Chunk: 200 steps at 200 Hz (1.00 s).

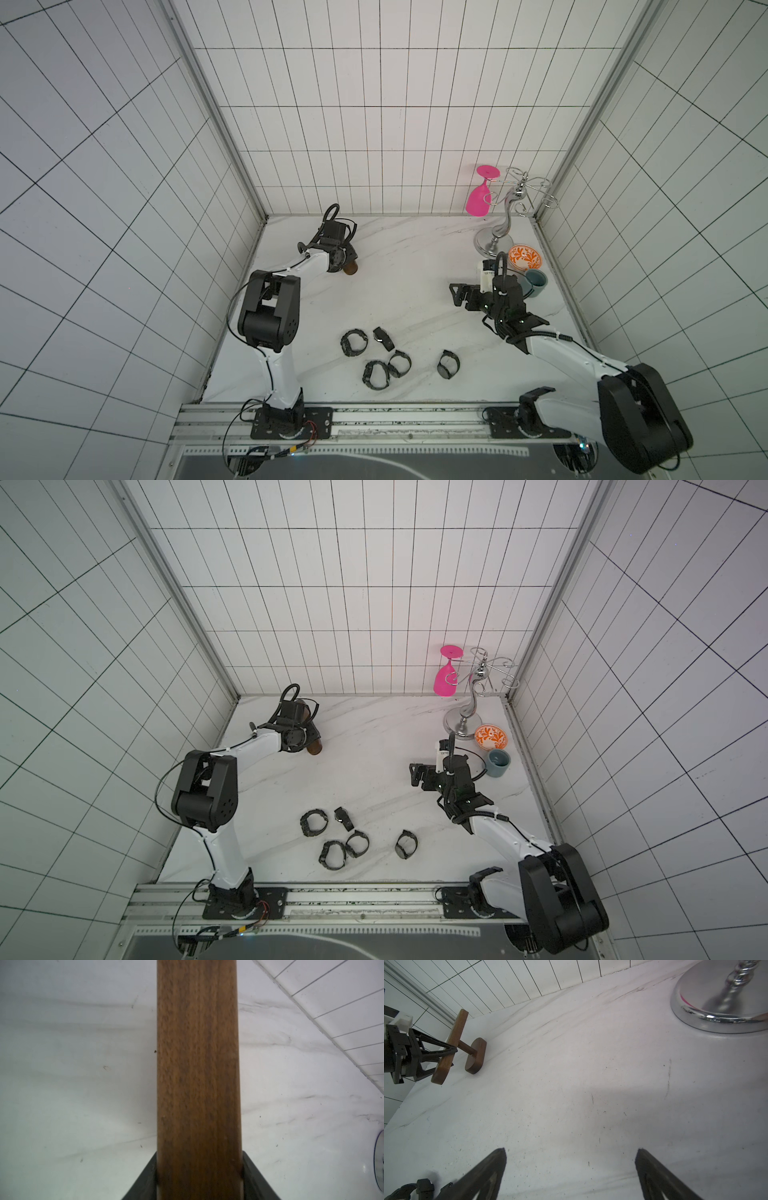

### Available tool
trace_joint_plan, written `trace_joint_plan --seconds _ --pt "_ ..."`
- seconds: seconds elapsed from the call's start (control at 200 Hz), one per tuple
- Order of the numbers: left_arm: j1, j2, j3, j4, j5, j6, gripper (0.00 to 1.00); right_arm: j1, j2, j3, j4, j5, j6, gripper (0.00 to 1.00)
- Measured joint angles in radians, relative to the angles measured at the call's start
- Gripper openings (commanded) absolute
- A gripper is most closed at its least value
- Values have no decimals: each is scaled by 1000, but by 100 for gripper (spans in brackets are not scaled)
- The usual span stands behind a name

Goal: Place watch on stand
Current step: Move the stand to the center of the board.

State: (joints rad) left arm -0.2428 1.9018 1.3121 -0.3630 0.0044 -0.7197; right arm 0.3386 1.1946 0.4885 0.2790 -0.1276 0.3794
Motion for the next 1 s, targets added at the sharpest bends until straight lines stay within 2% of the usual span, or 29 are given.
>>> trace_joint_plan --seconds 0.34,0.66,0.874,0.999 --pt "-273 -132 -156 5 -41 -144 41 5 -31 10 -56 35 -1 98" --pt "-509 -187 -223 3 -124 -278 41 5 -72 10 -90 50 -1 98" --pt "-570 -204 -238 1 -138 -318 44 11 -74 10 -100 55 -1 98" --pt "-572 -204 -239 5 -135 -325 57 24 -74 10 -105 58 -1 98"
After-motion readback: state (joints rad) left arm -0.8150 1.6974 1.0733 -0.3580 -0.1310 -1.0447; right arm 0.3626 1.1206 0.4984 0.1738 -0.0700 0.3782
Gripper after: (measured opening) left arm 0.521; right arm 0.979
